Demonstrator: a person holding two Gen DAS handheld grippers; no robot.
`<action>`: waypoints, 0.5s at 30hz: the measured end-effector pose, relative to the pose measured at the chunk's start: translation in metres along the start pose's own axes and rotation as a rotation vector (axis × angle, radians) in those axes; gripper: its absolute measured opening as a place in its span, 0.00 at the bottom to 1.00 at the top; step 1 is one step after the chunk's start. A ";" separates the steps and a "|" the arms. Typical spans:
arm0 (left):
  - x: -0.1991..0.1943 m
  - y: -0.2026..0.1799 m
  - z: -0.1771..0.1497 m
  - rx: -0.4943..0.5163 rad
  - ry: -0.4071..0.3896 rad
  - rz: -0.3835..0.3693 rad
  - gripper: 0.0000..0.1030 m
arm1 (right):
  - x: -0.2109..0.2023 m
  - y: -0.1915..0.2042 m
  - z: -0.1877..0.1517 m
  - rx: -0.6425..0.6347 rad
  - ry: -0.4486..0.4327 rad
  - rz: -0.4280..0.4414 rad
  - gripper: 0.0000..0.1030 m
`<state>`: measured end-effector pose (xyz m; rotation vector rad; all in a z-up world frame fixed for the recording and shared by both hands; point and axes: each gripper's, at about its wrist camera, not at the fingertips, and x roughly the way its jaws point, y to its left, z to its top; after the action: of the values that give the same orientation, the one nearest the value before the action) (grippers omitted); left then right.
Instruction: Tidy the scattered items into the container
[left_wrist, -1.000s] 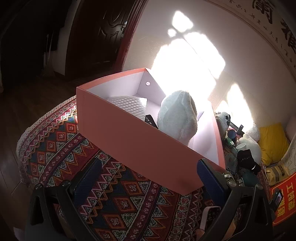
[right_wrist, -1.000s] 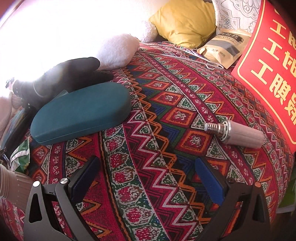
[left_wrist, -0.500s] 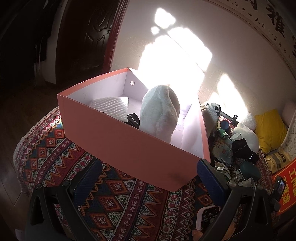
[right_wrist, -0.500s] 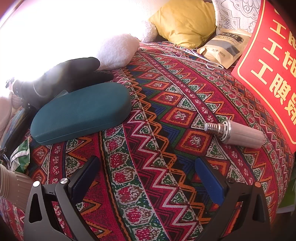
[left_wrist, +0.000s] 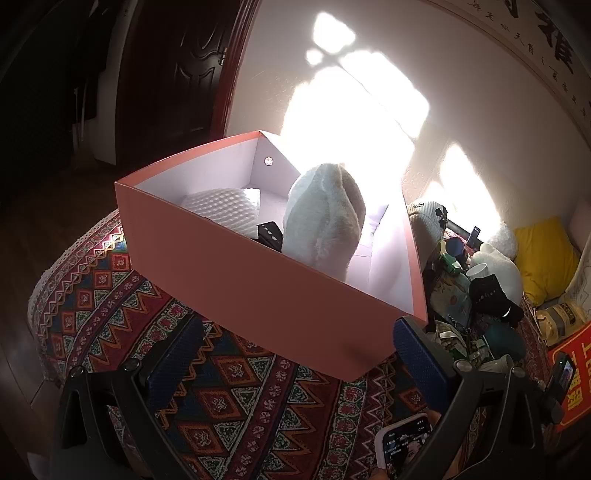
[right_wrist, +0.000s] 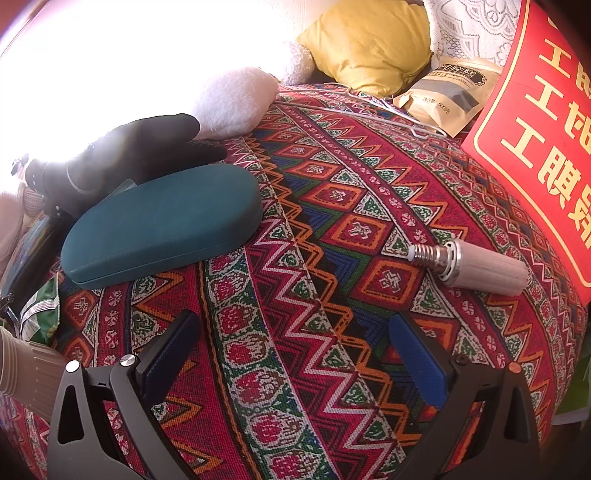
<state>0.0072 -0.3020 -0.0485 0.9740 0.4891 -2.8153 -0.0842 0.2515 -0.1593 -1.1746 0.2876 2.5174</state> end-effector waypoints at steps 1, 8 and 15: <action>0.000 -0.001 0.000 0.003 0.000 0.000 1.00 | 0.000 0.000 0.000 0.000 0.000 0.000 1.00; 0.003 -0.017 -0.003 0.038 -0.005 0.009 1.00 | 0.000 0.000 0.000 0.000 0.000 0.001 1.00; 0.001 -0.055 -0.012 0.138 -0.029 -0.023 1.00 | 0.000 0.000 0.000 -0.001 0.000 0.001 1.00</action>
<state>0.0009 -0.2463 -0.0437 0.9554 0.3079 -2.9121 -0.0841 0.2516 -0.1591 -1.1751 0.2873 2.5187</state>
